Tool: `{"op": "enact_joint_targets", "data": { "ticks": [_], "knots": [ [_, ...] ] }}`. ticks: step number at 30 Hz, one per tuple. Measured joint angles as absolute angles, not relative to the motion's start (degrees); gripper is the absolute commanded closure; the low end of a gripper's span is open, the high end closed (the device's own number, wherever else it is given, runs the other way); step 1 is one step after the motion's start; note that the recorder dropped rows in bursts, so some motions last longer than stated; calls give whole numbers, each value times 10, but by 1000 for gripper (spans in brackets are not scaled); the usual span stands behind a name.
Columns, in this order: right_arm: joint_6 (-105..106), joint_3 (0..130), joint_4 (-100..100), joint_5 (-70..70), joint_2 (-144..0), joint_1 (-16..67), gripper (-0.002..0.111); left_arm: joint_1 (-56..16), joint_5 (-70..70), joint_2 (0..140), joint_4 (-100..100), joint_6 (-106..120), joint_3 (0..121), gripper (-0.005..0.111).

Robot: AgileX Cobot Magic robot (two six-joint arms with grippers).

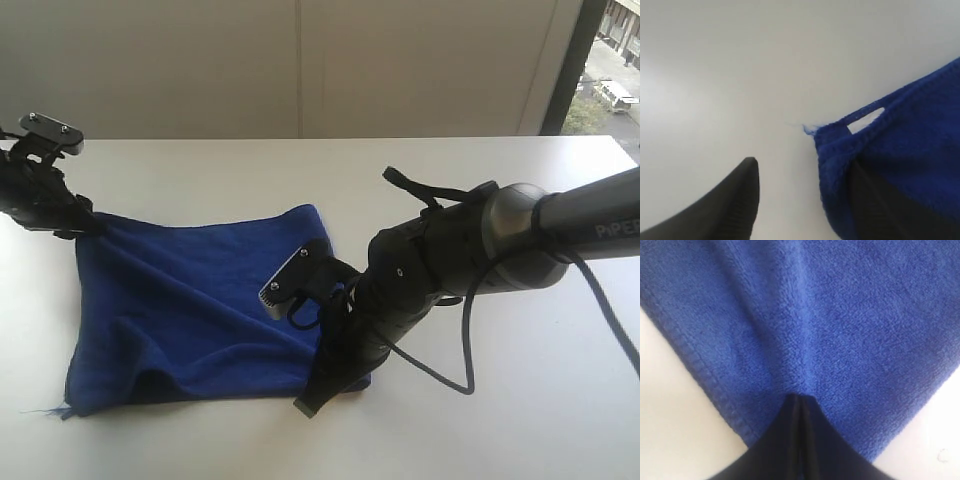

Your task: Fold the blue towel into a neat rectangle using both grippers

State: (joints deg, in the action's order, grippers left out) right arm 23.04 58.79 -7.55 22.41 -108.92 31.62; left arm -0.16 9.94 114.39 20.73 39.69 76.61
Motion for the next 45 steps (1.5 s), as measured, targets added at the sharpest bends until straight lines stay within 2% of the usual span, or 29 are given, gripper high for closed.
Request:
{"op": "enact_joint_targets", "data": {
  "ticks": [5,8,12,22,27,29,30,32,34,37,39,45],
  "knots": [
    [230,588,-76,224,-1089,316,108,-2,123,1087,206,384,766,53],
    [230,588,-76,223,-1089,316,108,-2,201,1043,211,358,766,53],
    [230,588,-76,223,-1089,316,108,-2,238,1034,211,352,766,53],
    [230,589,-76,236,-1089,316,108,-2,113,1069,181,351,766,53],
    [230,591,-76,241,-1089,316,108,-2,117,1090,182,349,766,53],
    [230,591,-76,242,-1089,316,108,-2,144,1080,199,348,766,59],
    [230,591,-76,242,-1089,316,108,-2,163,1072,211,348,766,66],
    [230,591,-76,242,-1089,316,108,-3,231,1050,249,348,766,83],
    [230,591,-76,236,-1089,316,108,-4,321,1030,274,348,766,107],
    [230,591,-76,232,-1089,316,108,-12,445,1021,311,355,744,107],
    [230,591,-76,230,-1089,316,108,-27,465,1020,325,366,701,107],
    [230,591,-76,225,-1090,316,108,-89,381,1021,321,369,572,107]
  ]
}}
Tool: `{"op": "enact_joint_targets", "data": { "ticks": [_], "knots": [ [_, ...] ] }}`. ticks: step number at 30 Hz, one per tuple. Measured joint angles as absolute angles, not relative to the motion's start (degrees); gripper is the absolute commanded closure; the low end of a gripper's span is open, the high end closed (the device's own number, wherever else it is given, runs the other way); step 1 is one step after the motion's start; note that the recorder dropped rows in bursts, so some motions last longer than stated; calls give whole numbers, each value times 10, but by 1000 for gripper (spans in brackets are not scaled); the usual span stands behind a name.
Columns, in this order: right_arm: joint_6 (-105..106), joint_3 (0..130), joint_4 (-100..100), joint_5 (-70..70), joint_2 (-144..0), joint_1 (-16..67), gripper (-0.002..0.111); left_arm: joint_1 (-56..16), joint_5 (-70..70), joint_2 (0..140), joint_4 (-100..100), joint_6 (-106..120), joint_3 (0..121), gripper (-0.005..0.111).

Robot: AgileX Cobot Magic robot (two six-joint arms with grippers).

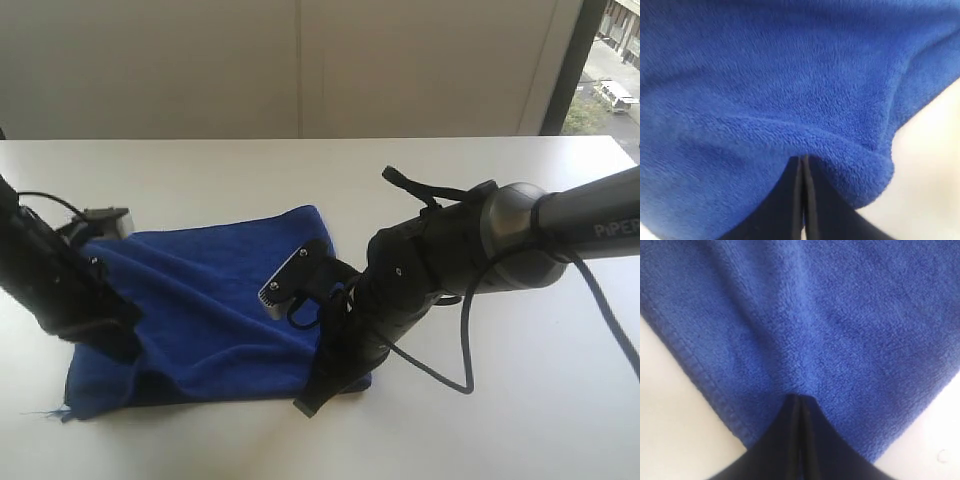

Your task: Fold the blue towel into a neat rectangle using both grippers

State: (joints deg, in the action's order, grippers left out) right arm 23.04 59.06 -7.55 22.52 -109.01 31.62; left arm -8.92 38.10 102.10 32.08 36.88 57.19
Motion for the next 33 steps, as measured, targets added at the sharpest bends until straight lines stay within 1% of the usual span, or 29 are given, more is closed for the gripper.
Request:
{"op": "enact_joint_targets", "data": {
  "ticks": [4,8,19,28,33],
  "knots": [
    [230,591,-76,225,-1090,316,108,-112,323,1021,324,371,519,107],
    [230,591,-76,225,-1090,316,108,-114,300,1016,322,363,499,107],
    [230,591,-76,229,-1090,316,108,-115,334,999,175,216,498,107],
    [230,592,-76,241,-1090,316,108,-116,343,983,118,187,492,107],
    [230,592,-74,248,-1090,316,108,-116,347,943,92,187,487,107]
  ]
}}
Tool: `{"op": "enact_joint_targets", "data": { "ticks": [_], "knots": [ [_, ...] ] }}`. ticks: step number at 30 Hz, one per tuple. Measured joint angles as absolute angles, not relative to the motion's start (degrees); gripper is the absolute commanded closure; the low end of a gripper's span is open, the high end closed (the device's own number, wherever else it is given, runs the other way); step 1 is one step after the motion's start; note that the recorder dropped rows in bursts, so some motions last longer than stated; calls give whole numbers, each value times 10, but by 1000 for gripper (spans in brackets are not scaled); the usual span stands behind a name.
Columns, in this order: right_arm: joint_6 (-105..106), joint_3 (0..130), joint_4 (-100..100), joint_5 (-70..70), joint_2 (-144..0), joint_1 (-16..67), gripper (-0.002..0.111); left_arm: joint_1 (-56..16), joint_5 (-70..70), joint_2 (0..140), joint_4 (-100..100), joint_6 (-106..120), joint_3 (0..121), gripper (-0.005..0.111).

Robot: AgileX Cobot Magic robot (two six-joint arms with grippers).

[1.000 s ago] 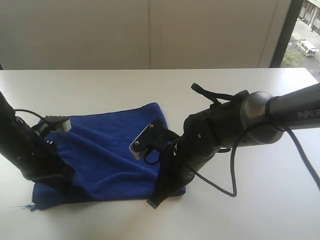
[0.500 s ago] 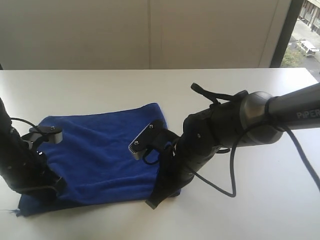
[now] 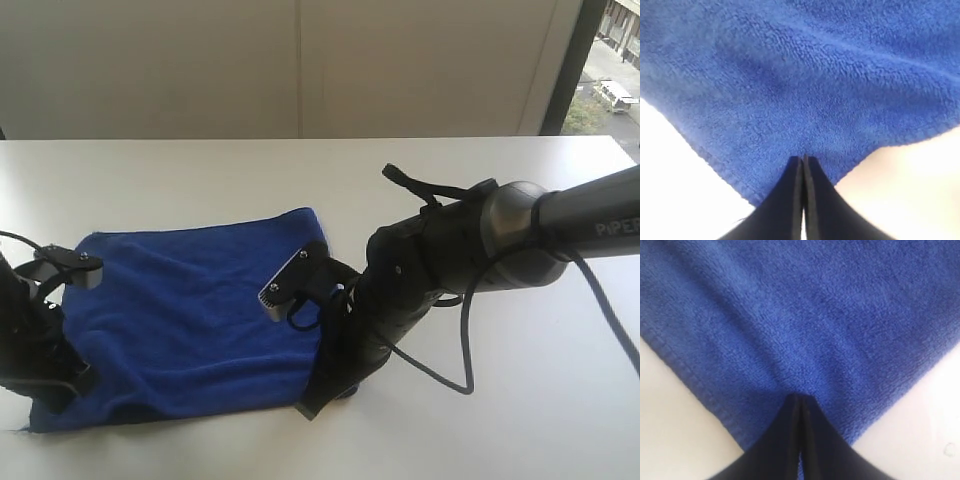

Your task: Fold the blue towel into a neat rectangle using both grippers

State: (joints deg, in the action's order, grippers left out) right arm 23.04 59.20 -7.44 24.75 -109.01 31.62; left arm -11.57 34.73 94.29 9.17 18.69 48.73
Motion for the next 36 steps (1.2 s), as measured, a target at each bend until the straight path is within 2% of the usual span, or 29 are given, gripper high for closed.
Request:
{"op": "enact_joint_targets", "data": {
  "ticks": [8,13,20,28,36],
  "knots": [
    [230,592,-72,252,-1090,316,108,-116,306,907,117,191,487,107],
    [230,592,-72,253,-1090,316,108,-116,288,918,205,257,480,107],
    [230,592,-72,255,-1090,316,108,-116,290,943,205,275,451,107],
    [230,592,-72,255,-1090,316,108,-116,333,943,19,116,451,107],
    [230,592,-72,255,-1090,316,108,-116,360,943,-13,85,451,107]
  ]
}}
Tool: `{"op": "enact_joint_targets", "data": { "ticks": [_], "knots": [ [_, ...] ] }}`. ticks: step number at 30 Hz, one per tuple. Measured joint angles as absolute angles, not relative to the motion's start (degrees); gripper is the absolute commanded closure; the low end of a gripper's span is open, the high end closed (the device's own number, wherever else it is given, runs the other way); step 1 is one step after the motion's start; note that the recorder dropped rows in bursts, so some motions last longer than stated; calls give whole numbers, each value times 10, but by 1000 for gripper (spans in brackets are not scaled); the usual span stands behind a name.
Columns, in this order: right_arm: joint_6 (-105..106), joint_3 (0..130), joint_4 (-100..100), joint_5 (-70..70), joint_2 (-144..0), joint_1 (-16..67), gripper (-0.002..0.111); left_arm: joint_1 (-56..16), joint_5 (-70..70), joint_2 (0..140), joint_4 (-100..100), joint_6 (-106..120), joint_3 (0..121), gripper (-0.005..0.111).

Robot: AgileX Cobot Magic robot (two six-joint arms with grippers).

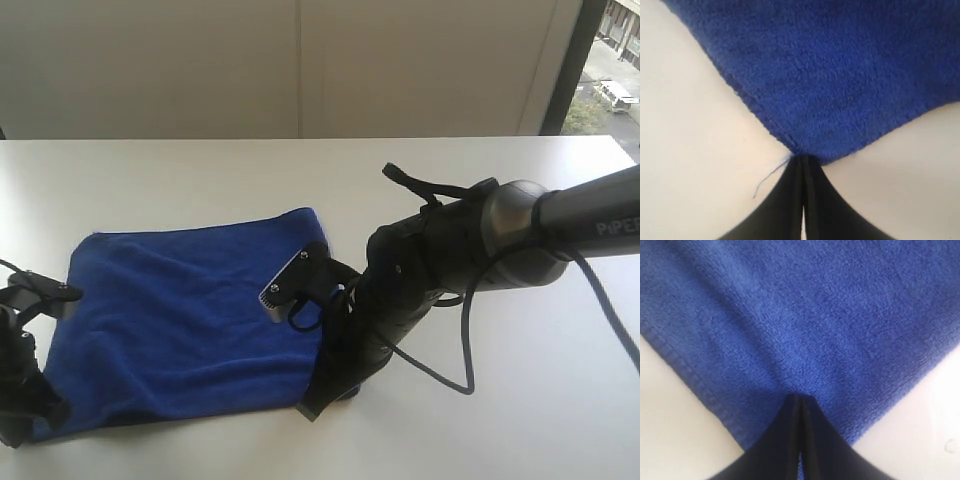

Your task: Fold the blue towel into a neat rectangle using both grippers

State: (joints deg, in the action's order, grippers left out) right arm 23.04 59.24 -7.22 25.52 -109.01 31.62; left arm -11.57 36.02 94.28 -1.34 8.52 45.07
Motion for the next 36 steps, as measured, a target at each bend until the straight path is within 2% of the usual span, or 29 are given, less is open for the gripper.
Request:
{"op": "enact_joint_targets", "data": {
  "ticks": [14,24,36],
  "knots": [
    [230,592,-72,255,-1090,316,108,-116,322,867,20,90,451,107],
    [230,592,-71,255,-1090,316,108,-125,287,913,50,100,413,107],
    [230,592,-68,255,-1090,316,108,-127,325,926,-40,19,413,107]
  ]
}}
